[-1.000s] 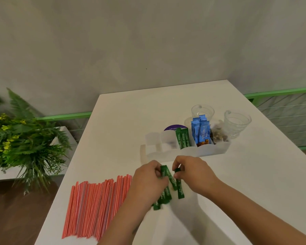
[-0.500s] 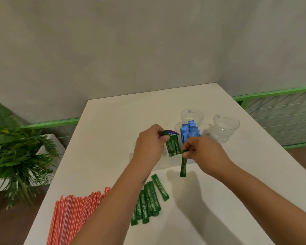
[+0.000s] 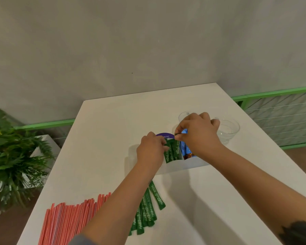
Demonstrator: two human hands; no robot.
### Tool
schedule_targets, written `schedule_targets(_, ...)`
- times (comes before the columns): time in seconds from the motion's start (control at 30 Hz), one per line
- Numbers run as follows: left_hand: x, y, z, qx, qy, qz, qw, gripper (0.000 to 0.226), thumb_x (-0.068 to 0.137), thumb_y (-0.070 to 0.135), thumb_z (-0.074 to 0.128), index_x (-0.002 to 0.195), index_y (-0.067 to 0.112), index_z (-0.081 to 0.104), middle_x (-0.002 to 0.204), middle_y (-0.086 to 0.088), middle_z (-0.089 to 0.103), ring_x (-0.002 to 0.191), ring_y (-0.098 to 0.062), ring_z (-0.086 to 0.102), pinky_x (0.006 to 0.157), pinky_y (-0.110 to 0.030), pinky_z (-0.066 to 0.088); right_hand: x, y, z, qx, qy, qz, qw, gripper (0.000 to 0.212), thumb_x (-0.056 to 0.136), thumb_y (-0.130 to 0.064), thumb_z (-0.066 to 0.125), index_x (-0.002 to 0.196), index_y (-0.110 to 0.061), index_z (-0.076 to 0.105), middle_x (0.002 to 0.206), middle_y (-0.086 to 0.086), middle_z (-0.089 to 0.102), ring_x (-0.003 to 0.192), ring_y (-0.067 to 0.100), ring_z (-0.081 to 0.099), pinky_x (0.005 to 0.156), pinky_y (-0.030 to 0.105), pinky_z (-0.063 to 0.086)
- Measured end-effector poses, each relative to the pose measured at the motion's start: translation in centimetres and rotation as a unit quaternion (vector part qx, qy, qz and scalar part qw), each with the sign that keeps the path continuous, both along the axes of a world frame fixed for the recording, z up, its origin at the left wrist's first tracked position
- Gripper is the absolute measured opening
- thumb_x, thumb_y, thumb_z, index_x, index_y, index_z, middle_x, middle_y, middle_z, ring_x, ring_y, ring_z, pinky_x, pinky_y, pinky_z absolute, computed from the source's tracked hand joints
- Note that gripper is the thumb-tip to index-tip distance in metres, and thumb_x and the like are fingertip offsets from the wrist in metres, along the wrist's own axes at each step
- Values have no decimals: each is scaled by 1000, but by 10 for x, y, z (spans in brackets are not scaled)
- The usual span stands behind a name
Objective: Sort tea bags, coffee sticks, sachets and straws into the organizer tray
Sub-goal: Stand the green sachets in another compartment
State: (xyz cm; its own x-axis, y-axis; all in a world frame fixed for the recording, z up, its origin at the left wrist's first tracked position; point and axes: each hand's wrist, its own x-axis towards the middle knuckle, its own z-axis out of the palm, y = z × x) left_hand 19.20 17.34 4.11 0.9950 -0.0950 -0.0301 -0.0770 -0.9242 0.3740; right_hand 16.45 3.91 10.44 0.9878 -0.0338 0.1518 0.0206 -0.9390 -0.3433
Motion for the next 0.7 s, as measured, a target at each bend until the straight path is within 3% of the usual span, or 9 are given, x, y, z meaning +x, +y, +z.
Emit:
schedule_targets(0.13,0,1,-7,-2,-10,0,1000,23,90,31,59,111,21,64,114,-4,51,108,-22,46,69,-31,40,10,6,-14,-28,4,10,1000,13,83,-37,65,94,-33,71,137,-7,43,130,19,21,92,37,6)
schedule_targets(0.3,2,2,-11,-12,-21,-7,1000,25,88,30,61,111,19,62,114,-3,50,108,-21,46,69,-31,39,17,12,-32,-78,19,13,997,14,82,-34,66,95,-32,72,146,-1,33,139,26,9,106,50,-2)
schedule_targets(0.43,2,3,-14,-16,-46,-15,999,25,87,28,63,109,17,60,113,-3,50,105,-21,47,66,-30,37,18,15,-44,-150,18,28,988,14,86,-29,62,96,-29,72,151,3,26,142,31,3,109,57,-5)
schedule_targets(0.7,1,3,-17,-29,-82,-21,996,28,85,25,65,110,19,56,110,-2,50,100,-21,50,66,-34,47,23,19,-51,-241,8,47,969,15,87,-20,59,96,-24,69,154,10,16,143,38,-4,109,62,-8)
